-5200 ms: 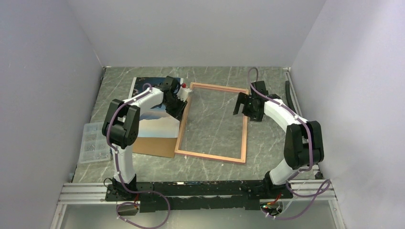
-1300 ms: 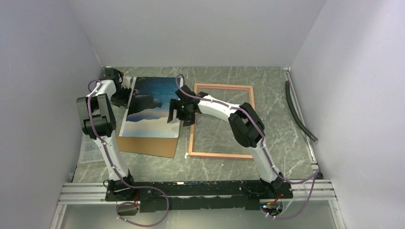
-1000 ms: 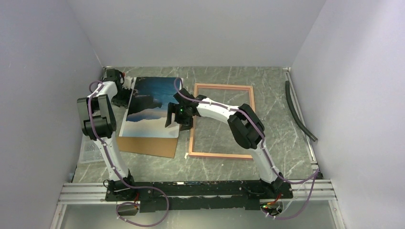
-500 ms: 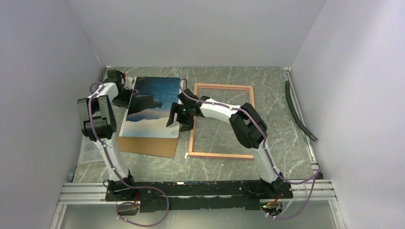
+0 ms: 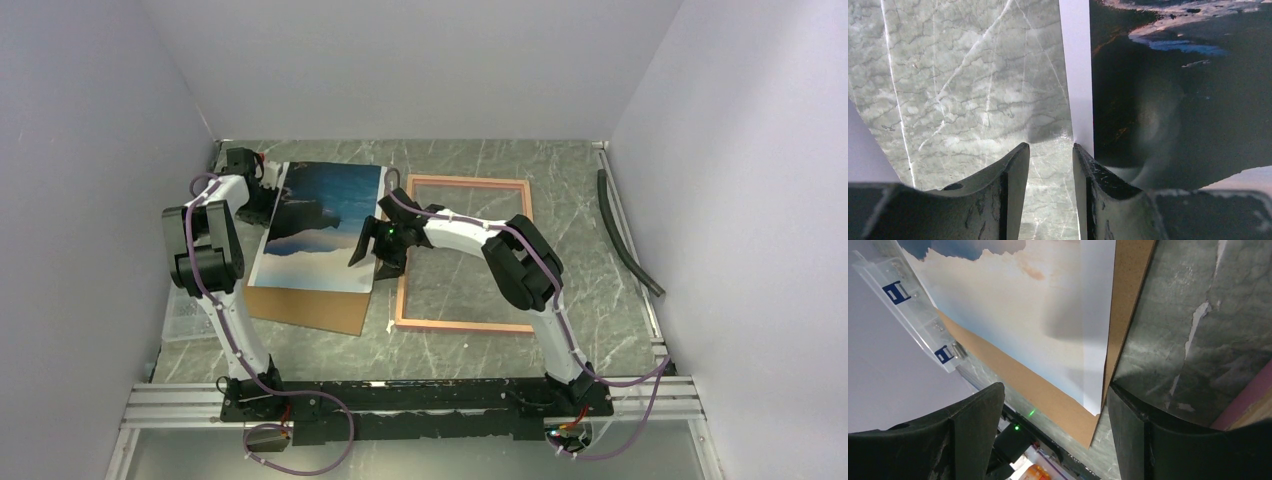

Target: Put the photo into the frame

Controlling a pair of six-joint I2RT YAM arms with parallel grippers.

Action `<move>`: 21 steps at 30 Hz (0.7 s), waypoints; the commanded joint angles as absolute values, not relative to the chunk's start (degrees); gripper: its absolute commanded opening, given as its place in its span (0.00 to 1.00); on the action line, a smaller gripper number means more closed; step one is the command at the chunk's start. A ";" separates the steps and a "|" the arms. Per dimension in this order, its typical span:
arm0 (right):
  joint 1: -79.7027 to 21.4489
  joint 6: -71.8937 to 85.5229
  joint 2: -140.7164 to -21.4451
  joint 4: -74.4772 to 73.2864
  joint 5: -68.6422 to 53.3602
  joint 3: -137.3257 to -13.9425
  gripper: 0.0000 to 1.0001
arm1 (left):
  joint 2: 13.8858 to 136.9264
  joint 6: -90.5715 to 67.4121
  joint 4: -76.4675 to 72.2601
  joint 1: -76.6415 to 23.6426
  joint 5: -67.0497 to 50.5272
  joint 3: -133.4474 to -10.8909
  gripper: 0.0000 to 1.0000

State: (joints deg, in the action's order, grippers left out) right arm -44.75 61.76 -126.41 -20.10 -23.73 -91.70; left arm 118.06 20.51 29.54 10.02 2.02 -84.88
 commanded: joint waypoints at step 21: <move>-45.35 66.45 -120.66 -15.21 -27.18 -88.47 0.81 | 117.22 20.05 31.82 6.82 -1.70 -79.38 0.42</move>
